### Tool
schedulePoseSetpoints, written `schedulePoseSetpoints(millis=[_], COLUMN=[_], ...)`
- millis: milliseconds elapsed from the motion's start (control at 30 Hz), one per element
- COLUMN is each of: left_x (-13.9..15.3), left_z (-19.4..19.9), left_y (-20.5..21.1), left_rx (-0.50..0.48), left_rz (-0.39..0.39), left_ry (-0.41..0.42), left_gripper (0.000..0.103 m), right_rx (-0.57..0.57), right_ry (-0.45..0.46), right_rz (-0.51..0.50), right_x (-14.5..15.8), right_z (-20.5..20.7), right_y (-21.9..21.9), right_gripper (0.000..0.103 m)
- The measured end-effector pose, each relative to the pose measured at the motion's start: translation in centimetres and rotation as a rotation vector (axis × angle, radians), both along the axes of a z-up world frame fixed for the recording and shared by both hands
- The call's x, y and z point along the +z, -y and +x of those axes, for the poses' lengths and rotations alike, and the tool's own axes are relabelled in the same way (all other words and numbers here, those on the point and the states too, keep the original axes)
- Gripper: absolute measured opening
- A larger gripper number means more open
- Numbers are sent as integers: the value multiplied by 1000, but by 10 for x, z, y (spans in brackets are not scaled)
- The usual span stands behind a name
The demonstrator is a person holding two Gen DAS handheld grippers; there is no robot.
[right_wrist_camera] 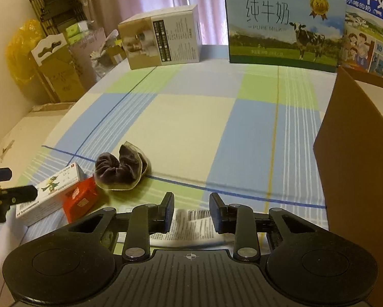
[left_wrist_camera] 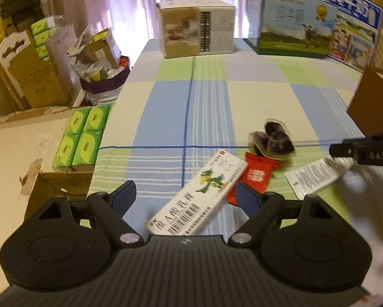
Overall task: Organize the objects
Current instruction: 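Move the left tool to the white cream box while the right tool approaches the tube, then close the left tool on the cream box while the right tool grasps the tube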
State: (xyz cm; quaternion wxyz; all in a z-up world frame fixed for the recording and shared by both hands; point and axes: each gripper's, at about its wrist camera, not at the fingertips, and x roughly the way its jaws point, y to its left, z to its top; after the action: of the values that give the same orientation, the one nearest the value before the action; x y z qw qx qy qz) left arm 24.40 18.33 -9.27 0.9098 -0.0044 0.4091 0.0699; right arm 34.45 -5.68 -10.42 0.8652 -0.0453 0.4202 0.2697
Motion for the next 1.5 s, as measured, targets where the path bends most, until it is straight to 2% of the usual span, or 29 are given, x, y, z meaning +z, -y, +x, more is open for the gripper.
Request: schedulePoseSetpoints(millis=[133,233,367,433,500,567,633,700,767,833,867,900,967,1133,1167,1200,1233,1367,1500], left_x=[-8,-16,-25,-27,-28,-29,-29,-28,-26,-26,-26,-28,-31,-30,-29,-28,-28,-26,-24], left_z=[4,6,2,0,-4,-9,-13,-15,-13,-8,-5,-3,-2,-6,-8,-9,-11,-23,-38], left_y=[-13,-18,-20,-12,-2,5,10,14,15,13,11,11,11,16,18,20,22,35,50], left_rx=[26,17,-18,-61,-95,-126,-148,-149,-133,-106,-93,-83,-65,-15,-6,2,9,49,79], left_rz=[-44,-60,-135,-106,-49,-34,-16,20,42,24,9,-7,-32,-63,-61,-60,-61,-57,-64], left_ry=[-3,-20,-49,-72,-82,-98,-119,-115,-94,-95,-100,-113,-143,-183,-193,-202,-212,-234,-255], left_gripper=[82,82,81,78,71,60,54,53,54,54,54,53,44,38,37,36,35,34,34], right_rx=[3,-19,-43,-46,-43,-33,-23,-16,8,49,69,93,143,236,245,256,273,290,270], right_ry=[-23,-59,-98,-121,-134,-138,-127,-106,-91,-72,-58,-39,-5,79,91,103,110,100,61], right_rz=[3,2,37,54,72,82,75,63,68,89,89,79,44,-62,-91,-119,-138,-138,-147], right_x=[-4,-8,-11,-12,-11,-9,-6,-2,2,4,5,5,4,-8,-11,-13,-15,-17,-14], right_z=[2,1,-10,-19,-30,-39,-45,-47,-51,-56,-60,-63,-68,-82,-85,-87,-90,-98,-113], right_y=[0,4,18,26,31,36,39,37,37,37,35,33,27,12,10,9,9,15,22], right_gripper=[29,29,29,29,29,29,29,30,34,46,54,58,59,58,55,45,43,34,34])
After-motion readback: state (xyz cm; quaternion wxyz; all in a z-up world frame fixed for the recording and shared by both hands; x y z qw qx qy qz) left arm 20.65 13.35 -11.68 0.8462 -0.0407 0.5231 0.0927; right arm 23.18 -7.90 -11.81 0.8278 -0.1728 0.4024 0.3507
